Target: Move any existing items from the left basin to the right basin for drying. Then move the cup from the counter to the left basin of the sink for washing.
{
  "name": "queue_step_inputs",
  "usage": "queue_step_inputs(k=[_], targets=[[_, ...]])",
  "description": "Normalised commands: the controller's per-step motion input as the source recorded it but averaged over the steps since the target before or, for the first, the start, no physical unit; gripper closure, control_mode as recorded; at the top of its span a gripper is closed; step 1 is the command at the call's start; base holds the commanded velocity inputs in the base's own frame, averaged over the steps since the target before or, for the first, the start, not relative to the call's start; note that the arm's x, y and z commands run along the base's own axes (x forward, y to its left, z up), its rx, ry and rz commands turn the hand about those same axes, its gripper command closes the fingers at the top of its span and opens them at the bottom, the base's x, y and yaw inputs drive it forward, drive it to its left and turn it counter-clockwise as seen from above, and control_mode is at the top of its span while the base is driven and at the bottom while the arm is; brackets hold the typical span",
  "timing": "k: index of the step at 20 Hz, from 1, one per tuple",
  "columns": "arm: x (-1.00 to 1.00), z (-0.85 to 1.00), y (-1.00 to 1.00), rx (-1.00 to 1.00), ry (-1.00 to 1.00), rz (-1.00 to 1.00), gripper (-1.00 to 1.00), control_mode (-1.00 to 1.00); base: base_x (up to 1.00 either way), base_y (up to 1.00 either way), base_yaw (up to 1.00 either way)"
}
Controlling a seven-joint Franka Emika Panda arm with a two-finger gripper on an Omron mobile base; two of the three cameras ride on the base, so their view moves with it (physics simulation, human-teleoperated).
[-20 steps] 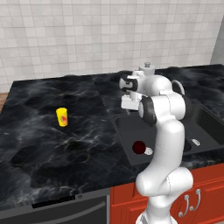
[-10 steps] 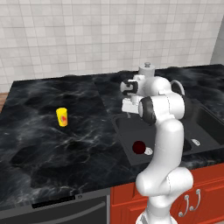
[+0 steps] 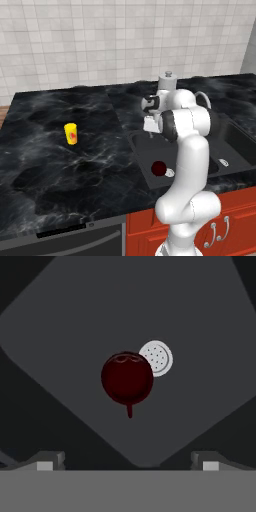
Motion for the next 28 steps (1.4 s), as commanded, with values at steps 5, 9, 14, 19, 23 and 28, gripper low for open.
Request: queue_step_inputs(k=[5, 9, 14, 19, 23, 28], targets=[[-0.04, -0.33, -0.06, 0.0, -0.08, 0.0, -1.0, -1.0, 0.0, 0.0, 0.0], [-0.09, -0.19, 0.0, 0.0, -0.09, 0.02, -1.0, -1.0, 0.0, 0.0, 0.0], [-0.09, -0.08, 0.0, 0.0, -0.09, 0.02, -1.0, -1.0, 0.0, 0.0, 0.0], [-0.14, -0.08, 0.0, 0.0, -0.05, 0.01, -1.0, -1.0, 0.0, 0.0, 0.0], [-0.2, -0.01, 0.1, 0.0, -0.01, 0.0, -1.0, -1.0, 0.0, 0.0, 0.0], [-0.17, 0.0, 0.17, 0.0, 0.0, 0.01, -1.0, -1.0, 0.0, 0.0, 0.0]])
